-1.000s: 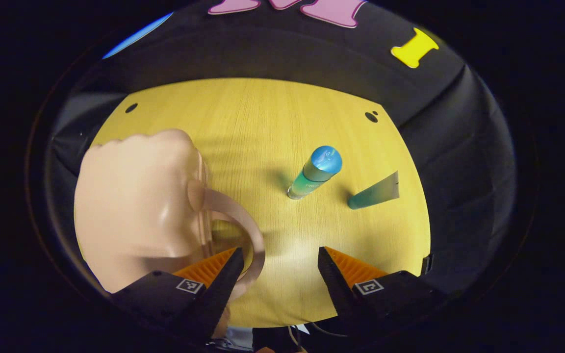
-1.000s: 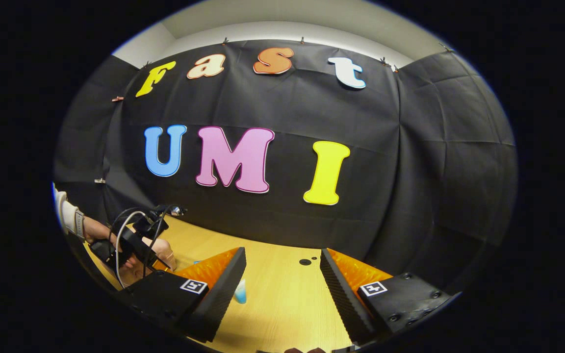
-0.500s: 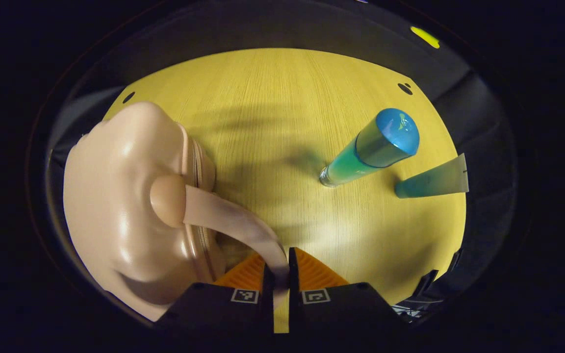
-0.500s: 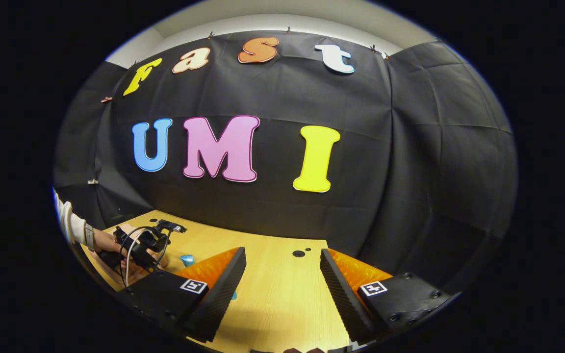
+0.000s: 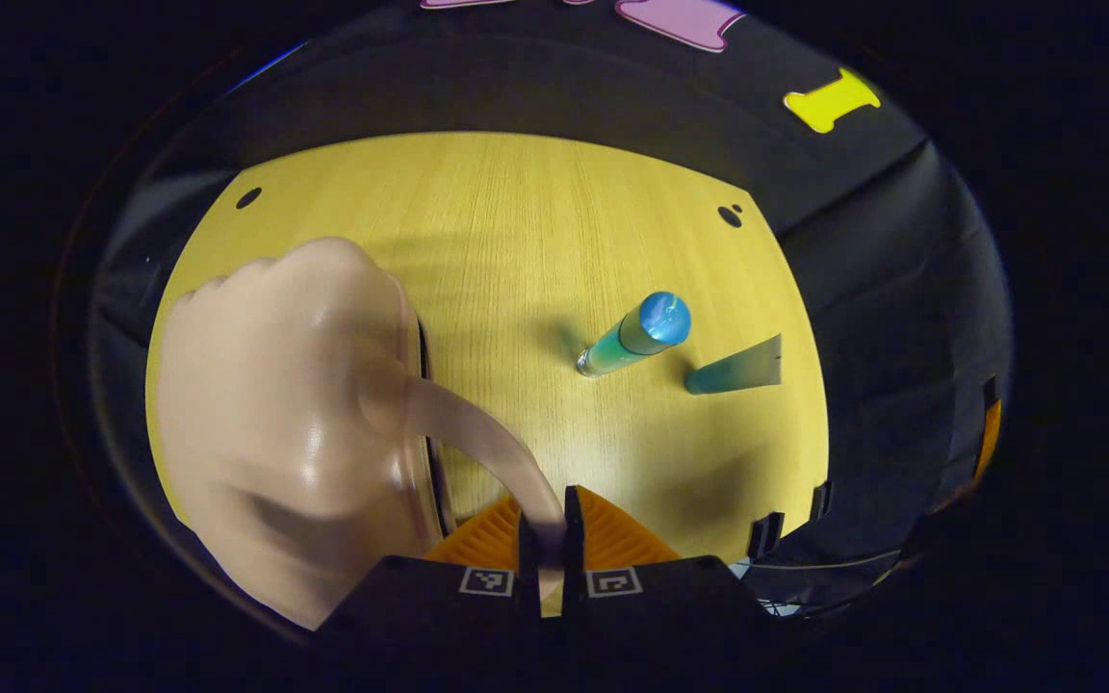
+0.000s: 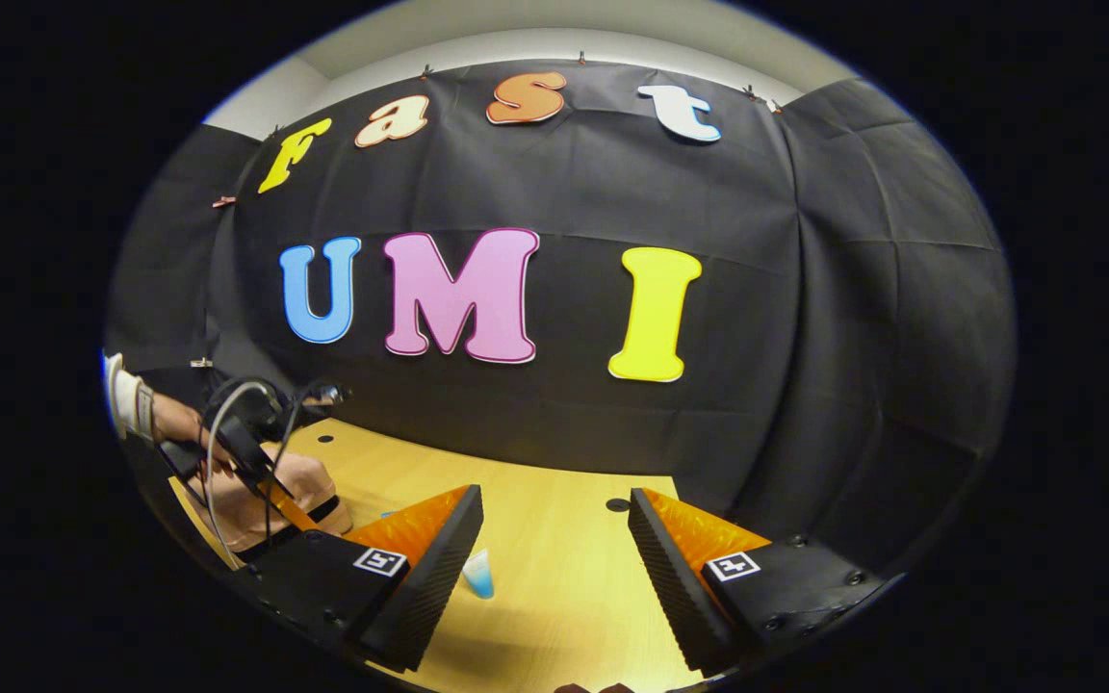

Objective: First open the suitcase, pack the skin care products into it, and then close the suitcase.

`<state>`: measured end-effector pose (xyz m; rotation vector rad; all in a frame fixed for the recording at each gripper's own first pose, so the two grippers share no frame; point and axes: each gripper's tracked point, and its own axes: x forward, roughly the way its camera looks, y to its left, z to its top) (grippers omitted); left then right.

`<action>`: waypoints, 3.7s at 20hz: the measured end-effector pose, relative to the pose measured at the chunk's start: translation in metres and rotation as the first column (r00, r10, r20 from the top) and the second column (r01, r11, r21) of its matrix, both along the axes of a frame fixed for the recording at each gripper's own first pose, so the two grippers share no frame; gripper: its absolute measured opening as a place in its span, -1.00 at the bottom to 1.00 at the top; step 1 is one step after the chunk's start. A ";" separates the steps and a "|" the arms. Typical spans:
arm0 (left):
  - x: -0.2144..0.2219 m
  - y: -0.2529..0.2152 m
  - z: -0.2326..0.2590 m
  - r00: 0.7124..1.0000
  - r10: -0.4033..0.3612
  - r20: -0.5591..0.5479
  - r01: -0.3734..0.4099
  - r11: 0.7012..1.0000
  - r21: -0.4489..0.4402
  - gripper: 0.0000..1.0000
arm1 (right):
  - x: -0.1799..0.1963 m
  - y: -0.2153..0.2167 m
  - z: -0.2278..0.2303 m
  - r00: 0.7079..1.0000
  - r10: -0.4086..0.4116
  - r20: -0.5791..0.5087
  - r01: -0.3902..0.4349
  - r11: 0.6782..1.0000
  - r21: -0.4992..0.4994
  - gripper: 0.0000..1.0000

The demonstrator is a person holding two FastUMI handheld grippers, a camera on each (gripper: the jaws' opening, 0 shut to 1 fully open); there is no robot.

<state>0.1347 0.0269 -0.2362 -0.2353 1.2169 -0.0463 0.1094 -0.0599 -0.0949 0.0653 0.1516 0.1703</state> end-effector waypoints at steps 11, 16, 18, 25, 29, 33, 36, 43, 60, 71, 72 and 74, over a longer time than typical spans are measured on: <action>-0.060 0.267 0.176 0.946 0.168 0.277 -0.175 0.985 0.000 -0.75 | 0.027 0.113 0.038 0.999 -0.027 0.046 0.027 1.000 0.004 0.93; -0.087 0.448 0.127 0.933 0.234 0.272 -0.283 0.946 0.156 -0.79 | 0.030 0.170 0.046 0.998 -0.057 0.026 0.057 0.998 -0.002 0.93; -0.091 0.493 0.090 0.929 0.275 0.248 -0.317 0.936 0.150 -0.79 | 0.028 0.187 0.045 0.998 -0.065 0.016 0.065 0.998 -0.024 0.93; -0.104 0.572 -0.053 0.932 0.346 0.108 -0.358 0.926 0.123 -0.79 | 0.022 0.224 0.040 0.994 -0.098 -0.053 0.097 0.995 -0.020 0.93; -0.107 0.576 -0.094 0.932 0.356 0.069 -0.363 0.919 0.157 -0.78 | 0.019 0.221 0.044 0.988 -0.140 -0.061 0.139 0.990 -0.022 0.93; -0.115 0.588 -0.101 0.931 0.359 0.060 -0.363 0.901 0.239 -0.57 | 0.016 0.221 0.040 0.985 -0.157 -0.076 0.156 0.988 -0.015 0.93; -0.106 0.594 -0.076 0.926 0.343 0.160 -0.376 0.881 0.287 0.61 | 0.009 0.218 0.040 0.985 -0.163 -0.063 0.162 0.986 -0.029 0.93; -0.067 0.486 0.121 0.796 0.083 0.599 -0.309 0.908 0.284 0.94 | -0.005 0.196 0.049 0.980 -0.196 -0.022 0.195 0.980 -0.045 0.92; -0.029 0.069 0.247 0.489 -0.228 0.842 0.128 0.974 0.189 0.93 | 0.015 0.159 0.046 0.991 -0.126 0.034 0.128 0.989 -0.074 0.92; 0.032 -0.031 0.076 0.736 -0.245 0.632 0.239 0.966 0.096 0.94 | 0.019 0.122 -0.017 0.997 -0.068 -0.039 0.065 0.995 -0.073 0.93; 0.048 -0.045 0.048 0.758 -0.259 0.599 0.246 0.964 0.104 0.93 | 0.021 0.114 -0.031 0.996 -0.055 -0.064 0.052 0.997 -0.059 0.93; 0.075 -0.054 0.013 0.788 -0.268 0.555 0.236 0.963 0.130 0.94 | 0.031 0.105 -0.056 0.994 -0.041 -0.105 0.036 0.998 -0.044 0.93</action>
